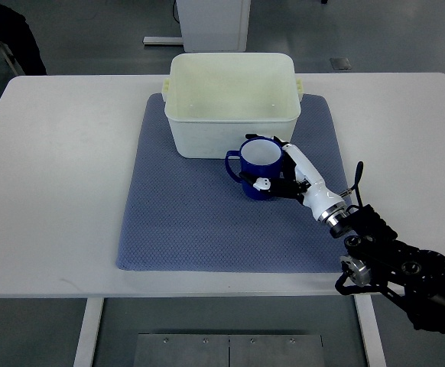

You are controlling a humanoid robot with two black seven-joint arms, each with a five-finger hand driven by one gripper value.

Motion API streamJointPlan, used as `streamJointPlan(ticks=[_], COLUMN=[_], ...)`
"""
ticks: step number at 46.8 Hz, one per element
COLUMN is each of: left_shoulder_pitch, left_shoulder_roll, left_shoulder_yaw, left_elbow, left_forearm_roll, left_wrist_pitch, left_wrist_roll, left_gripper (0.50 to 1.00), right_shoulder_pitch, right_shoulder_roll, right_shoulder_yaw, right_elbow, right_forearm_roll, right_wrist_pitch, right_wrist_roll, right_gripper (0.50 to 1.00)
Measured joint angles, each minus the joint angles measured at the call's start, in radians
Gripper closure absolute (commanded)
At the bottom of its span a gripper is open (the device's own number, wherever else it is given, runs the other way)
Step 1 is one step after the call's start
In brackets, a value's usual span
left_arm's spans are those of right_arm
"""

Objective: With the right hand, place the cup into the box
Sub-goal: 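Lift the blue mug with the right hand, raising it high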

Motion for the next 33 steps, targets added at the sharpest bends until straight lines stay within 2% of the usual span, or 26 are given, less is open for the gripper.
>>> streamJointPlan(ticks=[18,33], left_shoulder_pitch=[0.0,0.0], left_shoulder_roll=[0.0,0.0], left_shoulder_yaw=[0.0,0.0], left_elbow=[0.0,0.0], left_forearm_roll=[0.0,0.0], left_wrist_pitch=[0.0,0.0], left_wrist_roll=[0.0,0.0], left_gripper=[0.5,0.5], right_shoulder_pitch=[-0.018,-0.017], right_shoulder_roll=[-0.149,-0.292], right_shoulder_yaw=[0.002,0.007], right_elbow=[0.069,0.081], right_forearm_roll=[0.002,0.031], right_wrist_pitch=[0.005,0.05], right_wrist_roll=[0.0,0.0], right_gripper=[1.0,1.0])
